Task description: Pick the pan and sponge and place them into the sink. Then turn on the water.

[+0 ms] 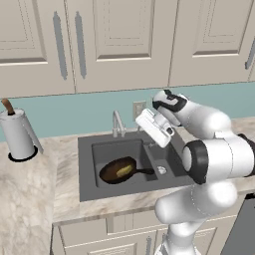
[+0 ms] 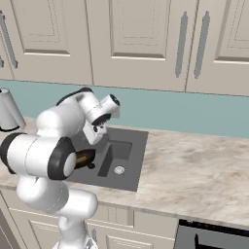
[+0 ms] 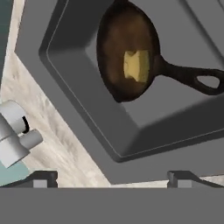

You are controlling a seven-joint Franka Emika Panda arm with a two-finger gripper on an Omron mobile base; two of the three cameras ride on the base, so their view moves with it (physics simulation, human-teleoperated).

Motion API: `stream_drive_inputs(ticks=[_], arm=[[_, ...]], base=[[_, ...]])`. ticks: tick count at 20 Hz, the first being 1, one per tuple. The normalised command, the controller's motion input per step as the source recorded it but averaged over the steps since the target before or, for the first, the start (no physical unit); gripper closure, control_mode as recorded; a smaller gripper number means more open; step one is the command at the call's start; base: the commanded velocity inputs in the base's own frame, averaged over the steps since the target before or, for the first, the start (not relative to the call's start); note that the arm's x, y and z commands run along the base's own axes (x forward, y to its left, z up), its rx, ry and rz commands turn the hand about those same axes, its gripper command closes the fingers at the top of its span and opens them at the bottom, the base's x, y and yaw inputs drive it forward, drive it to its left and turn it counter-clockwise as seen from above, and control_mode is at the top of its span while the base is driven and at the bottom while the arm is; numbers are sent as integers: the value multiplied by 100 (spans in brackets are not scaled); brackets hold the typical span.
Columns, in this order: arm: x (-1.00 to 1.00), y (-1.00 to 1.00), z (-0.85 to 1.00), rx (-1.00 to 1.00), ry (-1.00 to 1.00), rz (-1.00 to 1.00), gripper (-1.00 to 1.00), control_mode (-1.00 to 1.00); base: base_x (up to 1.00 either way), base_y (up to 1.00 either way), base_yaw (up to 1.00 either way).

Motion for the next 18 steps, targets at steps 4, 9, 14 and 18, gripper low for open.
stream_drive_inputs(ticks=[4, 9, 14, 18], arm=[[-6, 2, 9, 23, 13, -49, -100, -100], [0, 7, 2, 17, 11, -47, -100, -100], [0, 0, 0, 13, 4, -35, -100, -100], [0, -17, 0, 13, 4, -13, -100, -100]], base=[[0, 0, 0], [0, 0, 0], [0, 0, 0], [0, 0, 0]])
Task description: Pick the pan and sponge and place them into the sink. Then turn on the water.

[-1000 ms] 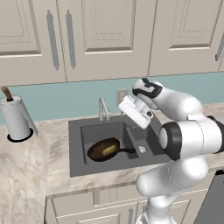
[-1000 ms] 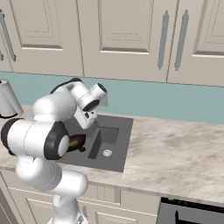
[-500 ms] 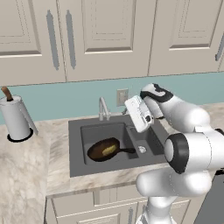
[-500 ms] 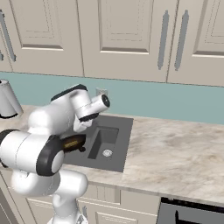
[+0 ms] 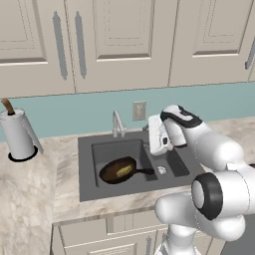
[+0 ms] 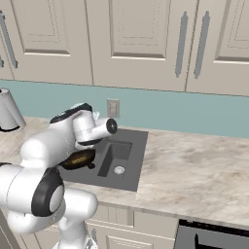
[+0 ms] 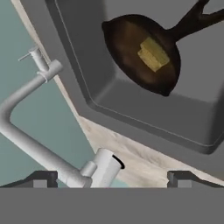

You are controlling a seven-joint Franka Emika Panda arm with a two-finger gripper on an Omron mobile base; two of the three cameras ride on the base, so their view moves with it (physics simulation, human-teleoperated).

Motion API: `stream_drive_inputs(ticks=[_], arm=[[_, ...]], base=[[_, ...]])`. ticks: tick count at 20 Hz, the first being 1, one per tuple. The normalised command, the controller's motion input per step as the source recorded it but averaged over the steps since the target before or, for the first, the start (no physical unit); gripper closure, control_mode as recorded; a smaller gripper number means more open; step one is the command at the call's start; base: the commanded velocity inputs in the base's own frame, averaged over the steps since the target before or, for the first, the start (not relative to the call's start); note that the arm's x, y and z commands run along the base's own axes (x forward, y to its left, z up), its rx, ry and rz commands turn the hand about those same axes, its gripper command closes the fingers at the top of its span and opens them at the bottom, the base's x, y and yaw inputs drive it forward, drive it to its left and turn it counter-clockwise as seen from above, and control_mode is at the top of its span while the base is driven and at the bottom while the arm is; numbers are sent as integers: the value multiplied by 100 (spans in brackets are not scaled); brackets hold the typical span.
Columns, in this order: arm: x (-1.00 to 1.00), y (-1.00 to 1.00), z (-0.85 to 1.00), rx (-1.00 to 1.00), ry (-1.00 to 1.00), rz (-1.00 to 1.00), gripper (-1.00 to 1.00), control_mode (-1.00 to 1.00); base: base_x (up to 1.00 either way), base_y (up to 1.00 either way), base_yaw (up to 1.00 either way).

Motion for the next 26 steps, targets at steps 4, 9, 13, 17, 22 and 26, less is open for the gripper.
stream_drive_inputs(ticks=[4, 9, 13, 17, 22, 26], arm=[[0, -25, -3, 22, 1, -4, -100, -100], [4, -7, -2, 28, 0, -2, -100, -100], [5, 0, 0, 23, 0, -2, -100, -100], [-8, 1, -4, 11, 5, 0, -100, -100], [24, 0, -5, 16, 2, -1, -100, -100], [58, 13, 0, 16, 0, -22, -100, -100]], base=[[0, 0, 0], [0, 0, 0], [0, 0, 0], [0, 0, 0], [0, 0, 0], [0, 0, 0]])
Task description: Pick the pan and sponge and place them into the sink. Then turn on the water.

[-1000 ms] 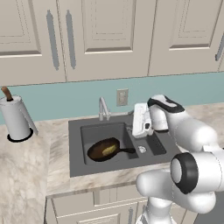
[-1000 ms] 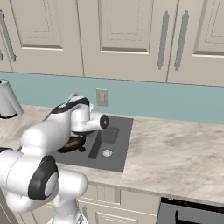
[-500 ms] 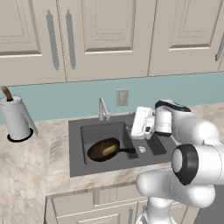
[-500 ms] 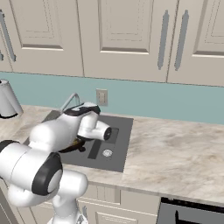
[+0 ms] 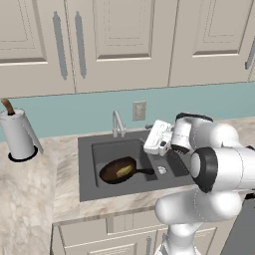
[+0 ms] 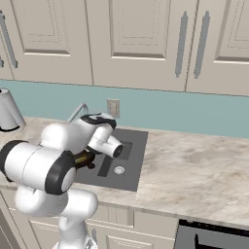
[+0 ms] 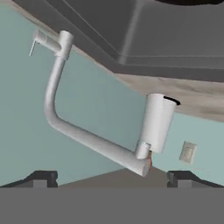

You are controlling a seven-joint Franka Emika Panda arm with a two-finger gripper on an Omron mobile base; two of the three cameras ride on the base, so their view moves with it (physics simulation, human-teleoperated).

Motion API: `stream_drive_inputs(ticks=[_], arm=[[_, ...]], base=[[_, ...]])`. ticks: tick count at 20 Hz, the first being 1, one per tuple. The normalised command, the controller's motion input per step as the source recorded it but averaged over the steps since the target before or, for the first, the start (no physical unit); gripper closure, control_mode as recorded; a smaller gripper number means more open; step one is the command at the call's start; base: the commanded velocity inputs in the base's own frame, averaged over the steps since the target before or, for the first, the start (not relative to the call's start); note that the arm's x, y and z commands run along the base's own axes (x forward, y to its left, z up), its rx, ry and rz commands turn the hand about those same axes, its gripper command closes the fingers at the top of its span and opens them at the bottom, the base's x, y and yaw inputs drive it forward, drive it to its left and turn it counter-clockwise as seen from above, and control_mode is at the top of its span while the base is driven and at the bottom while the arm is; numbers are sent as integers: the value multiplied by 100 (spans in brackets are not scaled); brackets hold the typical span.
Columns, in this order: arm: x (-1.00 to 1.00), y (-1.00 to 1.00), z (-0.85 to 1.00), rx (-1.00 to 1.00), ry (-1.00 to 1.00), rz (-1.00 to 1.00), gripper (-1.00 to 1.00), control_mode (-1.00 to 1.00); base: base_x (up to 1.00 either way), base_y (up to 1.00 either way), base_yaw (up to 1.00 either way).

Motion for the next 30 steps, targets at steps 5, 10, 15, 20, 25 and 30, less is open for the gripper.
stream_drive_inputs(ticks=[5, 10, 15, 20, 25, 30], arm=[[43, 7, -3, 15, 0, -28, -100, -100], [22, 11, -22, 11, 1, -23, -100, -100], [30, 5, -21, 8, 1, -18, -100, -100], [49, 2, -1, 7, 2, -13, -100, -100], [53, 1, -7, 3, 4, -7, -100, -100], [42, 0, -30, 2, 4, -3, -100, -100]], base=[[0, 0, 0], [0, 0, 0], [0, 0, 0], [0, 0, 0], [0, 0, 0], [0, 0, 0]])
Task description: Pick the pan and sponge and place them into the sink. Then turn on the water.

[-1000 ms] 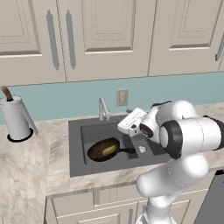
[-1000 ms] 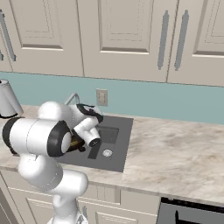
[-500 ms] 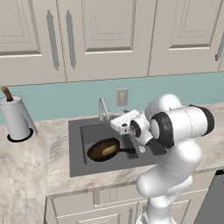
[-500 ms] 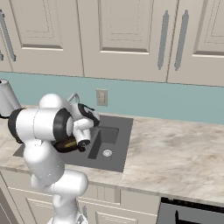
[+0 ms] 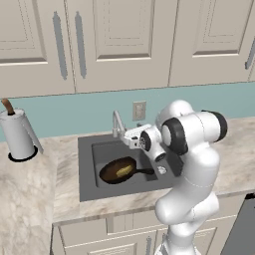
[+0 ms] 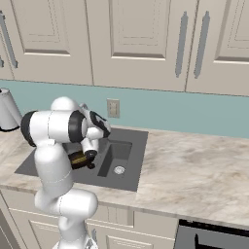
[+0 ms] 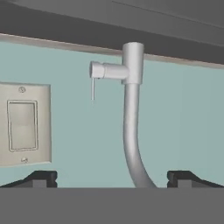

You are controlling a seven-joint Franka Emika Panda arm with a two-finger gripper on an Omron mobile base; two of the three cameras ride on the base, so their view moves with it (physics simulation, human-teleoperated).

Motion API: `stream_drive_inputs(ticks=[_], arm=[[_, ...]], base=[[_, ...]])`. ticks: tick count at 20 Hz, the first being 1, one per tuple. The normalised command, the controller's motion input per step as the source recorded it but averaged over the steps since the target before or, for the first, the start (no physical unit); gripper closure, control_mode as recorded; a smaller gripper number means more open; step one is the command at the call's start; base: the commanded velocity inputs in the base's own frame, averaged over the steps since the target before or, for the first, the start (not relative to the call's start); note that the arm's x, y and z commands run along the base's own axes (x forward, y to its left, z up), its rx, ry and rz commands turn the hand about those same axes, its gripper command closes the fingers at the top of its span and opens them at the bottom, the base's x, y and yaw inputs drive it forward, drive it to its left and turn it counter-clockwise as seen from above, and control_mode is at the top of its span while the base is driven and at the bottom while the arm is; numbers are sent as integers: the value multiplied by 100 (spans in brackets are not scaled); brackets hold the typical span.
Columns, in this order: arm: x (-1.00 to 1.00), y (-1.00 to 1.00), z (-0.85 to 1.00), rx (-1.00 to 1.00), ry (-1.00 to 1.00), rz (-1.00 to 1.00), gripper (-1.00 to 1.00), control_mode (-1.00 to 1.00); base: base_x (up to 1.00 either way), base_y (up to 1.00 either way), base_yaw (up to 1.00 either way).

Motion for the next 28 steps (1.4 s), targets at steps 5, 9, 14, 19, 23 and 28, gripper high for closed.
stream_drive_inputs(ticks=[5, 9, 14, 19, 23, 28], arm=[[41, 0, -25, 2, 4, 0, -100, -100], [40, 0, -23, 1, 1, 0, -100, -100], [38, 0, -15, 1, 0, 0, -100, -100], [33, 0, -15, 3, 0, 0, -100, -100], [39, 0, -27, 0, 2, 0, -100, -100], [41, 0, -19, 2, 2, -1, -100, -100]], base=[[0, 0, 0], [0, 0, 0], [0, 0, 0], [0, 0, 0], [0, 0, 0], [0, 0, 0]])
